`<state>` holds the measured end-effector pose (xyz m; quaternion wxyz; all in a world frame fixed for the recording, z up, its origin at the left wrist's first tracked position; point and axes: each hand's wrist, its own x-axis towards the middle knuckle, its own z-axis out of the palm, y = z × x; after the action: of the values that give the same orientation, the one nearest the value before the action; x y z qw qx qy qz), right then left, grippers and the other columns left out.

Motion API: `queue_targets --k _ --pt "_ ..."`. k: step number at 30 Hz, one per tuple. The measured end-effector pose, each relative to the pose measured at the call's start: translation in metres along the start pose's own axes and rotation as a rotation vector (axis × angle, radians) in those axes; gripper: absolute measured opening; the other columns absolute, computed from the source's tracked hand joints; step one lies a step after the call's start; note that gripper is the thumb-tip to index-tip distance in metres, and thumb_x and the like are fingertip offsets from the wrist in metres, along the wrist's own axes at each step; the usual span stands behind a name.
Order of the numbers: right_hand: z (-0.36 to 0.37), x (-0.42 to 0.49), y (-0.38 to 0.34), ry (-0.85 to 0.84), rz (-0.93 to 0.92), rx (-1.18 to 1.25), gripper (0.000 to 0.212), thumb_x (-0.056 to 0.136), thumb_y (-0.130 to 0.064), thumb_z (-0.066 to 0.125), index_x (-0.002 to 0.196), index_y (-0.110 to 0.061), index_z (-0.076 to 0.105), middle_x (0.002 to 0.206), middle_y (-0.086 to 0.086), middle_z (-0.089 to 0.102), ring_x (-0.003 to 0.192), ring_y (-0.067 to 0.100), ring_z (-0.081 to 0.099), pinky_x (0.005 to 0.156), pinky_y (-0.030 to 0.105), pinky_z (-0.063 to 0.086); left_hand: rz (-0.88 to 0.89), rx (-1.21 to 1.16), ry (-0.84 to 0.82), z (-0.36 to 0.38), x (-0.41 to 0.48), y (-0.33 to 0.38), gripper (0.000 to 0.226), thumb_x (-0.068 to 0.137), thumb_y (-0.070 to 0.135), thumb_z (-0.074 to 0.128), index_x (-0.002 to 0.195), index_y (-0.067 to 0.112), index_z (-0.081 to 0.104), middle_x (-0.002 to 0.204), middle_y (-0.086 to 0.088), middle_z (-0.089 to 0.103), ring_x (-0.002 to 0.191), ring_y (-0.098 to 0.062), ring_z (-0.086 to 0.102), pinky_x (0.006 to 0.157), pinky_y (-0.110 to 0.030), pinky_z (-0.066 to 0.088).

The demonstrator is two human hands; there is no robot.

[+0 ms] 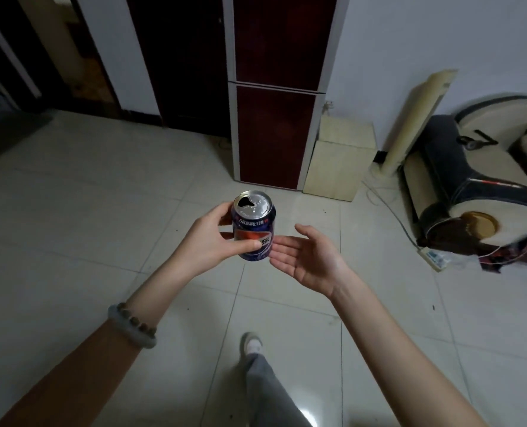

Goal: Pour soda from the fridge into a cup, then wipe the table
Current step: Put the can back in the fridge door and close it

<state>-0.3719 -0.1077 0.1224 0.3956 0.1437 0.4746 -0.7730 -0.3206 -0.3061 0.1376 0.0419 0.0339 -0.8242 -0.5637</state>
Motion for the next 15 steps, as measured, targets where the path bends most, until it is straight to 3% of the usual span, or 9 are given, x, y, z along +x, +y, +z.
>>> queue_targets --k 10,15 --pt "0.059 0.158 -0.099 -0.054 0.052 -0.102 0.044 0.094 -0.033 0.042 0.108 0.005 0.060 0.097 0.017 0.067 0.086 0.025 0.064 0.091 0.035 0.048 -0.028 -0.075 0.042 -0.072 0.155 -0.035 0.063 0.054 0.035 0.088 0.107 0.042 0.057 0.111 0.016 0.066 0.110 -0.008 0.060 0.096 -0.038 0.050" --pt "0.093 0.227 -0.155 -0.051 0.063 -0.115 0.043 0.094 -0.033 0.042 0.106 0.005 0.060 0.098 0.018 0.066 0.086 0.026 0.063 0.091 0.036 0.047 -0.012 -0.061 0.056 -0.107 0.236 -0.037 0.059 0.063 0.012 0.086 0.107 0.038 0.055 0.109 0.014 0.065 0.106 -0.004 0.061 0.094 -0.029 0.051"
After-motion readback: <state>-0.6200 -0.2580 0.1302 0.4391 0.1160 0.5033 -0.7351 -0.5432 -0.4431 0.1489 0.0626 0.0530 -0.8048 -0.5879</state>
